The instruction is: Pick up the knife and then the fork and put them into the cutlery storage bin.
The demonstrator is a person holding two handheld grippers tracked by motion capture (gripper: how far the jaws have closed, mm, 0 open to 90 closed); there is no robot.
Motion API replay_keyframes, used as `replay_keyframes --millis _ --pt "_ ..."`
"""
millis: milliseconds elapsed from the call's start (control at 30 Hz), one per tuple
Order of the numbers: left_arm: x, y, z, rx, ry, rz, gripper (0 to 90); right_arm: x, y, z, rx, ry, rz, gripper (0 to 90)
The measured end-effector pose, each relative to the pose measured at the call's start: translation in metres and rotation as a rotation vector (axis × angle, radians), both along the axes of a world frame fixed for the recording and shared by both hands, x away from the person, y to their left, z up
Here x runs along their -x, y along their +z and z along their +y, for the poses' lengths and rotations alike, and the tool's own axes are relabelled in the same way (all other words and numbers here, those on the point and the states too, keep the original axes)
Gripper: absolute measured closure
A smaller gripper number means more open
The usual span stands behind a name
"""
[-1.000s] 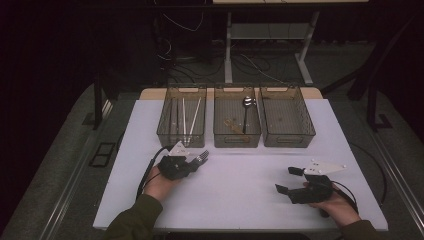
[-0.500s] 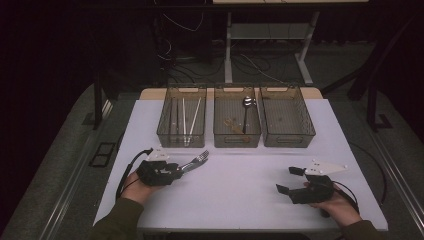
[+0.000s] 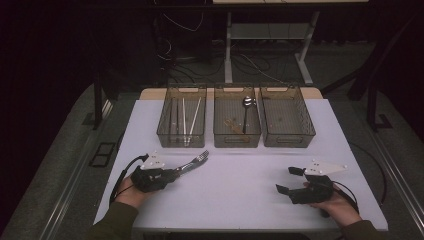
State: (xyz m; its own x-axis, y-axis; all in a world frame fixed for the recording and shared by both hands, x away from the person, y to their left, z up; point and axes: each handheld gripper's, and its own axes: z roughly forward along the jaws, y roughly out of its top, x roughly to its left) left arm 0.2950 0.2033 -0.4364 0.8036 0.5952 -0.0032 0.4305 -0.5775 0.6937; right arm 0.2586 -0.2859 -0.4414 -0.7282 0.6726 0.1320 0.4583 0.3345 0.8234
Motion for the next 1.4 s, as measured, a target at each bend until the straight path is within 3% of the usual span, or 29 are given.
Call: replay_keyframes --millis 233,533,667,833,967,1133,1300,1400 --pt "-0.001 -0.006 -0.003 -0.024 -0.03 0.024 71.3 0.001 0.0 0.0 -0.001 0.001 0.001 18.6" --pt "-0.001 -0.007 -0.005 -0.034 -0.038 0.022 70.1 0.0 0.0 0.001 0.002 0.003 0.002 18.6" --pt "-0.001 -0.008 -0.005 -0.009 -0.034 0.038 74.7 0.0 0.0 0.002 0.001 0.007 0.001 18.6" --pt "-0.001 -0.008 -0.006 -0.012 -0.021 0.04 76.0 0.0 0.002 0.001 -0.036 -0.006 0.012 18.5" --pt "0.0 -0.007 -0.006 0.004 -0.006 0.052 76.1 0.0 0.003 0.0 -0.042 -0.022 0.015 18.5" --pt "0.002 -0.003 -0.01 0.048 -0.024 0.073 76.1 -0.001 0.003 -0.001 -0.059 -0.038 0.036 18.5" --pt "0.005 0.007 -0.015 0.099 -0.011 0.045 76.0 -0.002 0.004 -0.002 -0.061 -0.042 0.038 18.6" --pt "0.006 0.012 -0.021 0.121 0.0 0.04 76.0 -0.004 0.007 -0.002 -0.036 -0.047 0.062 18.5"
